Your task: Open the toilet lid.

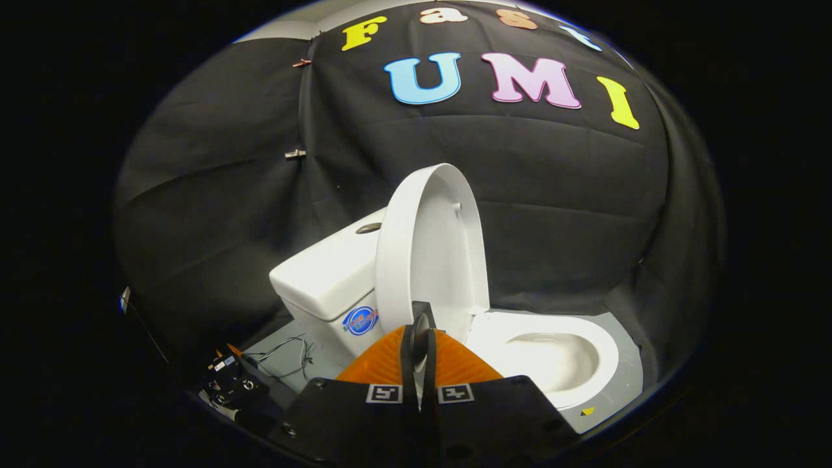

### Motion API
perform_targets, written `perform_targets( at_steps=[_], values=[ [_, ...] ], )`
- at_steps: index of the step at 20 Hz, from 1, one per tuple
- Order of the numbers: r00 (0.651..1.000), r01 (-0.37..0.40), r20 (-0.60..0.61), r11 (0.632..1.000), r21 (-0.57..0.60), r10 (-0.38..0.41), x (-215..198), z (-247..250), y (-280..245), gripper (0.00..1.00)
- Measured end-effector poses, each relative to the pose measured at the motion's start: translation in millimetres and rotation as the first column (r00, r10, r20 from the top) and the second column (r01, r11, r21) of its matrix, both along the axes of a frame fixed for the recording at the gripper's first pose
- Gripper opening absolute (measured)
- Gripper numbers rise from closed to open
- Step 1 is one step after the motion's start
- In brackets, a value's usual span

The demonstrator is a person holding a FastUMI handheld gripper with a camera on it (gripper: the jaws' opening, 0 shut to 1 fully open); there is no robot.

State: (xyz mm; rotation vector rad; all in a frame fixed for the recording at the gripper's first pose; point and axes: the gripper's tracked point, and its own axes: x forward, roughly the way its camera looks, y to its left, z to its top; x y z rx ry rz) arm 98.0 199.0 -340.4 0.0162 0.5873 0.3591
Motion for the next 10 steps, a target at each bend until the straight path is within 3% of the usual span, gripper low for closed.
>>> perform_targets(
  at_steps=[10],
  values=[
    [1.0,-0.026,0.001,1.0,-0.009,0.026,-2.0,-6.9,24.2,0.05]
  ],
)
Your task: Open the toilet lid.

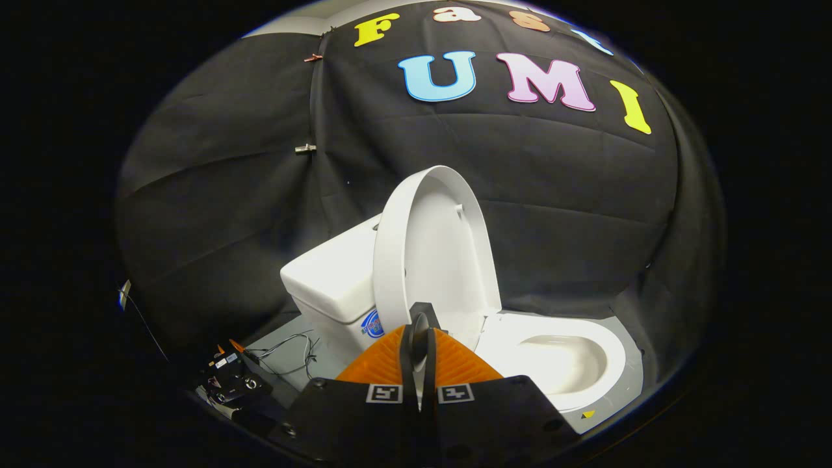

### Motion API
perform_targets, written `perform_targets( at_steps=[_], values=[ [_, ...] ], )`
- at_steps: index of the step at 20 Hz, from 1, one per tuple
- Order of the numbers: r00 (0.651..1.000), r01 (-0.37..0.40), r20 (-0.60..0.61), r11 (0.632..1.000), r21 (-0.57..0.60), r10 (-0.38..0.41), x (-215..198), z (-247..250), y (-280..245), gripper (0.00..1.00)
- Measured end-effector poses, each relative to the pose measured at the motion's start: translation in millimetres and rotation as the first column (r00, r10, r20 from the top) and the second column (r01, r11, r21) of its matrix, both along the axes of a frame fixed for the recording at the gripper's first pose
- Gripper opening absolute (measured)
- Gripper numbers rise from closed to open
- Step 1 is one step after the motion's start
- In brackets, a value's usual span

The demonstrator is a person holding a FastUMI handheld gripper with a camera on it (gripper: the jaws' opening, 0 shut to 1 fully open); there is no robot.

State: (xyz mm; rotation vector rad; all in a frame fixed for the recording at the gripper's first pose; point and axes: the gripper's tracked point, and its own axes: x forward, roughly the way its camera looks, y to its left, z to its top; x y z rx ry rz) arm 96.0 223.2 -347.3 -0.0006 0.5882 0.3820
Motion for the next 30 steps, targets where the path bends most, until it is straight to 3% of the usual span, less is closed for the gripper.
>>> perform_targets(
  at_steps=[3,6,8,10,12,22,26,30],
  values=[
    [0.999,-0.034,-0.016,0.999,0.0,0.034,-2.9,-2.6,8.3,0.12],
    [0.999,-0.028,-0.021,0.998,0.058,0.029,-7.2,13.1,10.3,0.41],
    [1.0,-0.028,0.003,0.996,0.082,0.028,-10.7,33.3,7.7,0.77],
    [0.998,-0.026,0.054,0.996,0.084,0.022,-8.7,61.2,1.6,0.82],
    [0.992,-0.021,0.124,0.996,0.089,0.01,-7.3,101.6,-5.4,1.0],
    [0.897,0.059,0.435,0.997,0.053,-0.077,-49.3,273.3,-64.4,0.99],
    [0.855,0.102,0.502,0.991,0.084,-0.13,-70.7,317.8,-92.9,0.99],
    [0.838,0.139,0.516,0.984,0.113,-0.178,-82.1,340.3,-118.9,0.99]
  ],
)
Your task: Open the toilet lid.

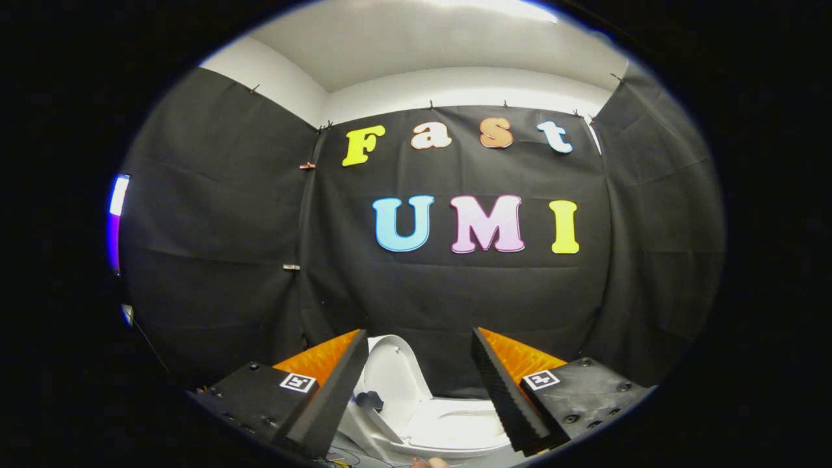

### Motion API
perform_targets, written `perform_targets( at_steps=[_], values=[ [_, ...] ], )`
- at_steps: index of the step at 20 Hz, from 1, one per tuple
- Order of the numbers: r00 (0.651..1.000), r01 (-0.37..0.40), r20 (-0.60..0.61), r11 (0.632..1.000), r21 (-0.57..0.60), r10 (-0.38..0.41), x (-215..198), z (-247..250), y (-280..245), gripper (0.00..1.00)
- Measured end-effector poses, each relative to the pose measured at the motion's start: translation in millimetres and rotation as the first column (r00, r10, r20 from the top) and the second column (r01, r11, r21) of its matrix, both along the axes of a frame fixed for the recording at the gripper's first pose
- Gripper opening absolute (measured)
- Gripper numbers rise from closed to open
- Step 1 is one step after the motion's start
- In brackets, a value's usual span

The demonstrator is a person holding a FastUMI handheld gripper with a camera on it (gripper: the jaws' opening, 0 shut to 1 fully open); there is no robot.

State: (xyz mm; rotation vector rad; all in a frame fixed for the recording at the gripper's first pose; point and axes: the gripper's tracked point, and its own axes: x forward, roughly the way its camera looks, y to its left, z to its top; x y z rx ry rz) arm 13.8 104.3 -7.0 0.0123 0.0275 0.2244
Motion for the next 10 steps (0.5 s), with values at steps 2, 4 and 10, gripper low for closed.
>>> perform_targets(
  at_steps=[2,4,10],
  values=[
    [1.0,0.01,0.007,1.0,0.006,-0.01,-3.7,5.8,-8.8,0.99],
    [1.0,0.023,0.012,1.0,0.005,-0.023,-6.2,8.6,-16.5,0.99],
    [0.999,0.04,0.019,0.999,0.03,-0.04,-15.9,15.6,-29.7,1.0]
  ],
)
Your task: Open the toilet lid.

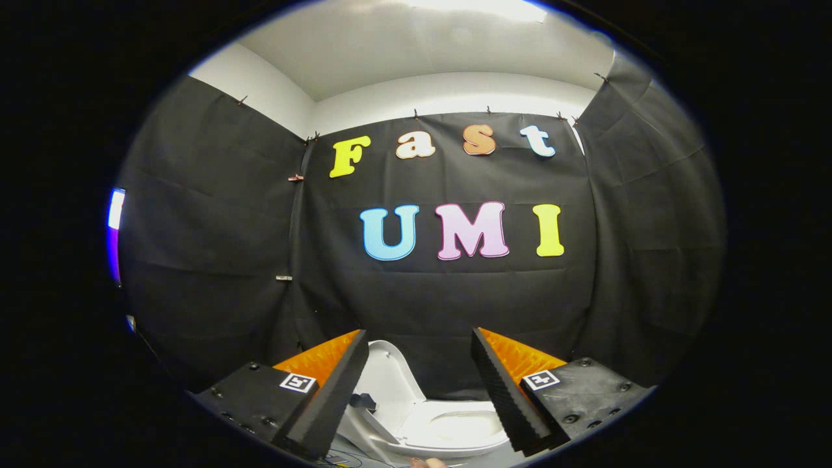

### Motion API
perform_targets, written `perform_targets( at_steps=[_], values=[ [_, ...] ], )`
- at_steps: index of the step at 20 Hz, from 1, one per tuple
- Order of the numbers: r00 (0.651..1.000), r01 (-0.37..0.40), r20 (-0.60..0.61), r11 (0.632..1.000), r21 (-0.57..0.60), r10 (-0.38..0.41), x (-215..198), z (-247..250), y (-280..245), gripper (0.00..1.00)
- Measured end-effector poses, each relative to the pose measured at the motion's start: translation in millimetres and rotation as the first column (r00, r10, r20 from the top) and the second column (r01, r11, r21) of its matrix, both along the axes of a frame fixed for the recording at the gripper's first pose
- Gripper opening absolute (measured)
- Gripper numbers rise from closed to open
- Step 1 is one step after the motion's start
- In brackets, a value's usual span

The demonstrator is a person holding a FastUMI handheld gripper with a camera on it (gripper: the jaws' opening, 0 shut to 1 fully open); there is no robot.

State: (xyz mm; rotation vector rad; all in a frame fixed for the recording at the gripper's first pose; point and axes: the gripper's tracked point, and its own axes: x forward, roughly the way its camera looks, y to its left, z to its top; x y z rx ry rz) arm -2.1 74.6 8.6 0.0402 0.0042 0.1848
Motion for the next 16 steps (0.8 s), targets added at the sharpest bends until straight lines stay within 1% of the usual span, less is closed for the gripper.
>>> perform_targets(
  at_steps=[9,16],
  values=[
    [0.999,0.032,0.005,0.999,-0.01,-0.032,-4.4,3.7,-12.0,0.99],
    [0.999,0.037,0.008,0.999,-0.03,-0.037,-3.9,3.4,-11.3,0.99]
  ],
)
